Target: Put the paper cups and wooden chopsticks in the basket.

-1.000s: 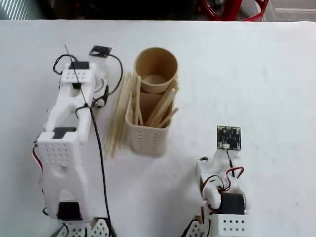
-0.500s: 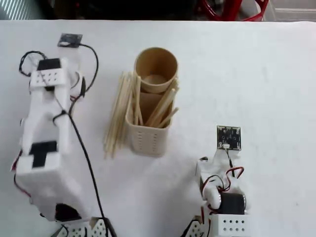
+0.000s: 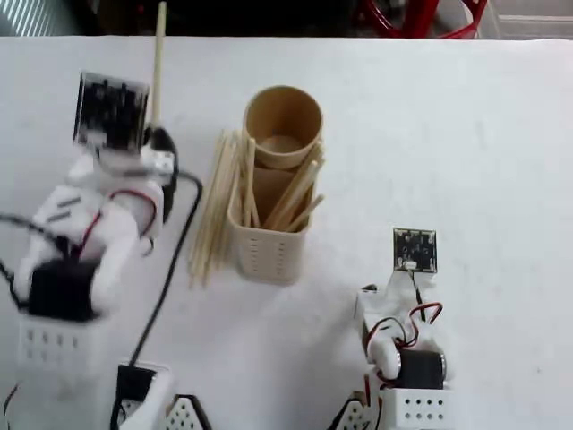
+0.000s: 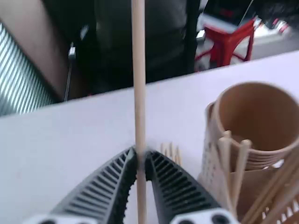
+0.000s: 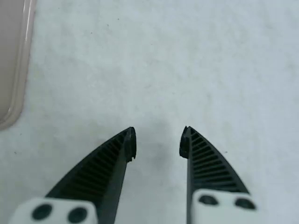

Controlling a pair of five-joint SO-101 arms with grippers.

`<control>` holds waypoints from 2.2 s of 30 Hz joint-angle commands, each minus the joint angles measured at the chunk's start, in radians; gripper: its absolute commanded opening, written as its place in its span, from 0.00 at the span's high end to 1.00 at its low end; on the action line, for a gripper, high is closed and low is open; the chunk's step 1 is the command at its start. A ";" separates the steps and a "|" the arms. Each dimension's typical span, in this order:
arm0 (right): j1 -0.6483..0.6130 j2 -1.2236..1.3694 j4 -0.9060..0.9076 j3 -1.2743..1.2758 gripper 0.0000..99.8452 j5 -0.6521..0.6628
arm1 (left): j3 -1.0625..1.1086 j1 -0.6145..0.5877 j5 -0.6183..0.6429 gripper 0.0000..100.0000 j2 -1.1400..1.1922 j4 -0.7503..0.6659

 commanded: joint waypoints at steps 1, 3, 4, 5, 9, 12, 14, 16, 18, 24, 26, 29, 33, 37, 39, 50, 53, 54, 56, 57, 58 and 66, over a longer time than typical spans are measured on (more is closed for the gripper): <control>-0.004 -0.008 0.007 0.009 0.84 0.008 | -0.052 0.076 -0.002 0.98 -0.058 -0.078; -0.004 -0.008 0.007 0.009 0.84 0.008 | -0.054 0.105 -0.002 0.98 -0.042 -0.152; -0.004 -0.008 0.007 0.009 0.84 0.008 | -0.055 0.125 0.000 0.98 -0.033 -0.186; -0.004 -0.008 0.007 0.009 0.84 0.008 | -0.058 0.147 0.000 0.98 -0.024 -0.212; -0.004 -0.008 0.007 0.009 0.84 0.008 | -0.058 0.263 0.000 0.98 0.007 -0.307; -0.010 -0.008 0.007 0.009 0.84 0.008 | -0.058 0.335 0.000 0.98 0.030 -0.365; -0.010 -0.008 0.007 0.009 0.84 0.008 | -0.058 0.367 0.000 0.98 0.045 -0.396; -0.010 -0.008 0.007 0.009 0.84 0.008 | -0.058 0.384 0.000 0.98 0.059 -0.411; -0.010 -0.008 0.007 0.009 0.84 0.008 | -0.057 0.390 0.000 0.98 0.068 -0.411; -0.010 -0.008 0.007 0.009 0.84 0.008 | -0.051 0.390 0.000 0.98 0.068 -0.407; -0.010 -0.008 0.007 0.009 0.84 0.008 | -0.051 0.390 0.000 0.98 0.067 -0.407; -0.008 -0.008 0.007 0.009 0.84 0.008 | -0.051 0.390 0.000 0.98 0.064 -0.405; -0.010 -0.008 0.007 0.009 0.84 0.008 | -0.049 0.390 0.000 0.98 0.065 -0.388; -0.010 -0.008 0.007 0.009 0.84 0.008 | -0.051 0.390 0.000 0.97 0.064 -0.382; -0.010 -0.008 0.007 0.009 0.84 0.008 | -0.049 0.390 0.000 0.95 0.064 -0.382; -0.010 -0.008 0.007 0.009 0.84 0.008 | -0.051 0.390 0.002 0.90 0.064 -0.362; -0.010 -0.008 0.007 0.009 0.84 0.008 | -0.052 0.381 0.002 0.90 0.064 -0.362; -0.010 -0.008 0.007 0.009 0.84 0.008 | -0.055 0.374 0.002 0.90 0.062 -0.361; -0.010 -0.008 0.007 0.009 0.84 0.008 | -0.068 0.320 0.002 0.90 0.061 -0.341; -0.010 -0.008 0.007 0.009 0.84 0.008 | -0.072 0.286 0.005 0.90 0.059 -0.328; -0.010 -0.008 0.007 0.009 0.84 0.008 | -0.074 0.245 0.008 0.90 0.058 -0.313; -0.010 -0.008 0.007 0.009 0.84 0.008 | 0.055 -0.159 0.084 0.90 0.062 -0.265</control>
